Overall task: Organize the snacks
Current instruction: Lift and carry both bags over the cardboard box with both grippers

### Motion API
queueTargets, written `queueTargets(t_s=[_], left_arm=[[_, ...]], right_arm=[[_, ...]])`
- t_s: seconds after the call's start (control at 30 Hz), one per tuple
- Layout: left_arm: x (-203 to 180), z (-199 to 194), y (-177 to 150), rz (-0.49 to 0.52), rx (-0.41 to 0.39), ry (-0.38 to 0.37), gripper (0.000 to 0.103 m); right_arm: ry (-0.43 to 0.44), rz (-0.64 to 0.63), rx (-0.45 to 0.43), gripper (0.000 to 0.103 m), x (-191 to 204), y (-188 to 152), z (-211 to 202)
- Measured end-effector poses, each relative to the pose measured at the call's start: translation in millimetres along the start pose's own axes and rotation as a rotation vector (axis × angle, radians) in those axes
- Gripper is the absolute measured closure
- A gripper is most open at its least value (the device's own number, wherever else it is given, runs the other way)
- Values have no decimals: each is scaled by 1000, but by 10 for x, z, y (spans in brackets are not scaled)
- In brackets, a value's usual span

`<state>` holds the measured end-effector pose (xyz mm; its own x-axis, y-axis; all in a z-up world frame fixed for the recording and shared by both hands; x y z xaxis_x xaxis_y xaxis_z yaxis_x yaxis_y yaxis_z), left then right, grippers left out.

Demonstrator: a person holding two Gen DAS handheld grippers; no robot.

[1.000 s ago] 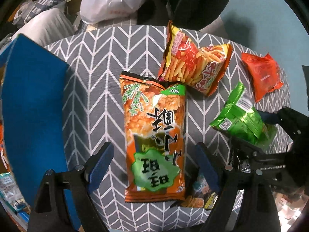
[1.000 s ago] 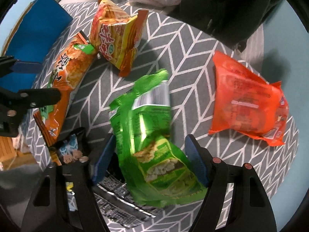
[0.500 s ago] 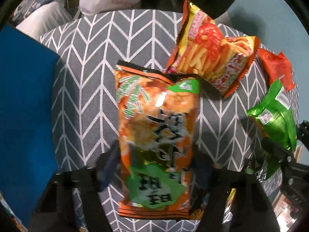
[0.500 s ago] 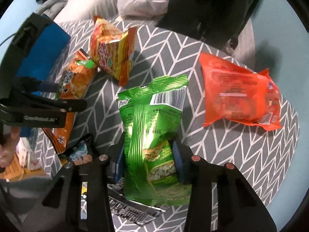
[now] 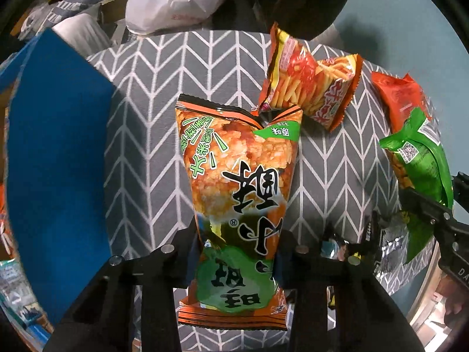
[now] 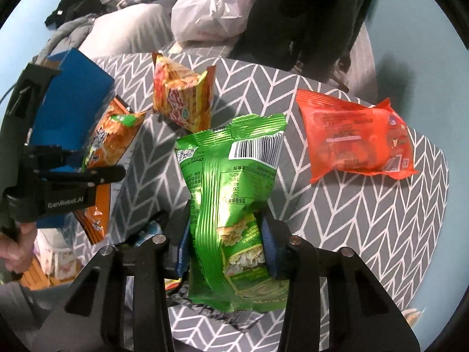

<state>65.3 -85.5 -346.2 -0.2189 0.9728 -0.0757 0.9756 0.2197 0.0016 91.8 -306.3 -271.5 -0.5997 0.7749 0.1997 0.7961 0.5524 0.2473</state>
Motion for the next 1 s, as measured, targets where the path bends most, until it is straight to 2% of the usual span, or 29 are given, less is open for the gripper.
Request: queueTargets(t_s=[0.4,0.63,1.0], left_arm=[[82,-732,-197,12,-111,6,64],[240,-1125,-186,11,-170,4,64],[564,-1539,-165,-31,-235,-20,64]], right_arm=[[18,49,-64,64,252,135,-436],[26,39,-100,64,459,299,-690],[50,0,-144,64,838,621,-925]])
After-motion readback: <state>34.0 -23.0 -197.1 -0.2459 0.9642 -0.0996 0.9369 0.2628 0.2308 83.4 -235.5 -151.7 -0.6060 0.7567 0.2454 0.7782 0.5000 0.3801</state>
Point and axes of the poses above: each gripper's, at about its wrist camera, not at the fingertips, and z roughly the way its jaws point, x to its left, y to its top, the point moved 7 cm from there along z, roughly the way its jaws point, and after that the axes turned 12 degrees about -z, right-handed, at the moved point
